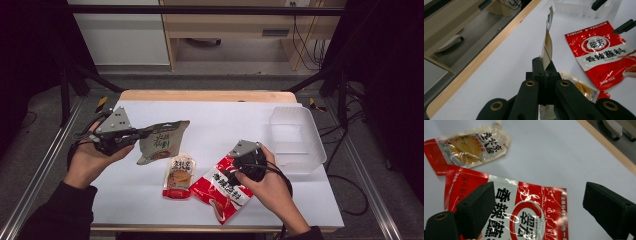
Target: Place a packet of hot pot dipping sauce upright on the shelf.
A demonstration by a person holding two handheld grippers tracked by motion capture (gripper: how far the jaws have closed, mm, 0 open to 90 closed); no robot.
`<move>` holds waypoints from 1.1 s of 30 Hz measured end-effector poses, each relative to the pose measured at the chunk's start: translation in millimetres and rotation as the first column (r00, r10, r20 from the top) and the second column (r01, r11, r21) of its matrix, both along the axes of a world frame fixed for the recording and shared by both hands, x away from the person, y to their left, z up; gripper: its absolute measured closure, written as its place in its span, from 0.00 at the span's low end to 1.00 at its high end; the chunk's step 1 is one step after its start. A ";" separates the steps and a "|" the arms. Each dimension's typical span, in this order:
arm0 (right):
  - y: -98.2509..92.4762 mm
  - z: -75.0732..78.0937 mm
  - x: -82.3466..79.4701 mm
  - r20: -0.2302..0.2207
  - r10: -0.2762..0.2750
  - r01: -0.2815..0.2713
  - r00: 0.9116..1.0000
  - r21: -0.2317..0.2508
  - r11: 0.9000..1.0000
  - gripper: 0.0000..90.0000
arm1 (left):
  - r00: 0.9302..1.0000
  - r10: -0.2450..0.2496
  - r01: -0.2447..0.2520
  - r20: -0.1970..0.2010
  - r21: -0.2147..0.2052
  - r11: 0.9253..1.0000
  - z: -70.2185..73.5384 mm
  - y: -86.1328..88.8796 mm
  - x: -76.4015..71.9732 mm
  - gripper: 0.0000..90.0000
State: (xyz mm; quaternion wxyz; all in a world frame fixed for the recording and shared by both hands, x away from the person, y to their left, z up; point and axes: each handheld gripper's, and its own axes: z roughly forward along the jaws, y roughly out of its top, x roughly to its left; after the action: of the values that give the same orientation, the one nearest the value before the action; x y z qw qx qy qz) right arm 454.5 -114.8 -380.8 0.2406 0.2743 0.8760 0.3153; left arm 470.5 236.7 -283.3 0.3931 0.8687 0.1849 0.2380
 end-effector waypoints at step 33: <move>-14.2 98.1 19.0 -0.012 0.159 -0.159 0.987 -0.119 0.980 0.28 | 0.986 -0.161 0.162 -0.031 0.011 0.987 -8.4 -101.0 5.1 1.00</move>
State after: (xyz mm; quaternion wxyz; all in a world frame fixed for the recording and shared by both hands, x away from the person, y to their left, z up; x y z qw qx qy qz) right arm 473.5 -129.0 -282.7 0.2297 0.1889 0.9127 0.2803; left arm 475.6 135.8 -291.7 0.4025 0.8869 0.1183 0.1934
